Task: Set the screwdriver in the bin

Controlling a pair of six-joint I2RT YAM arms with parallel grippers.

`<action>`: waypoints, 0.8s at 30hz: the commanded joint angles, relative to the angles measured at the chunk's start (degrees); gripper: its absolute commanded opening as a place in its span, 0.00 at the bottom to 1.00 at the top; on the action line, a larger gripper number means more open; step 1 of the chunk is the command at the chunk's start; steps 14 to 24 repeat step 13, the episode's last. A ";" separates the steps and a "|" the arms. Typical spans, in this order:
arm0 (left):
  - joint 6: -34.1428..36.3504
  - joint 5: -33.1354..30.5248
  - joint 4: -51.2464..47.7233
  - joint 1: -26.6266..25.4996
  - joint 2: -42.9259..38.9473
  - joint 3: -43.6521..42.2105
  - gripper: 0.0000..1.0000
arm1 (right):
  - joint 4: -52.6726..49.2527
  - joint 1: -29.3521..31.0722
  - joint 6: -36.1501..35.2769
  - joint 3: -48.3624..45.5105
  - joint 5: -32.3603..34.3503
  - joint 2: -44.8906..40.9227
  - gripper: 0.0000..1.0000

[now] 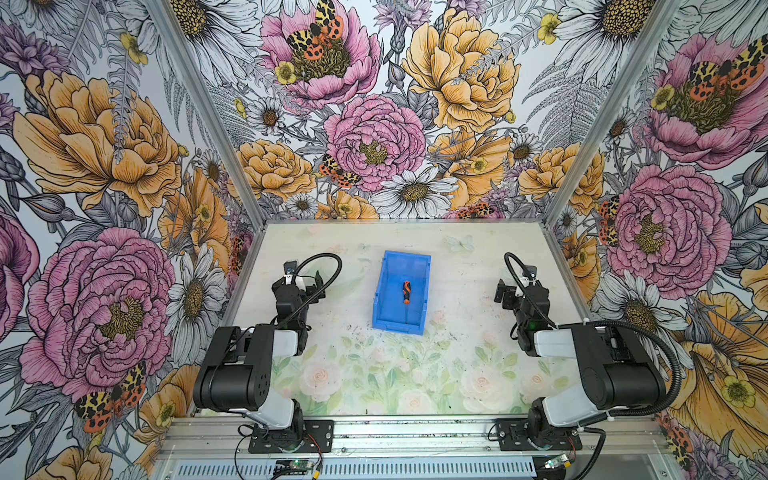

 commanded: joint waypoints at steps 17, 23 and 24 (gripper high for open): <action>-0.29 1.58 2.96 0.12 0.89 -1.05 0.99 | 2.35 -0.27 -0.22 1.16 -1.01 0.08 0.99; -0.29 1.58 2.96 0.12 0.89 -1.05 0.99 | 2.35 -0.27 -0.22 1.16 -1.01 0.08 0.99; -0.29 1.58 2.96 0.12 0.89 -1.05 0.99 | 2.35 -0.27 -0.22 1.16 -1.01 0.08 0.99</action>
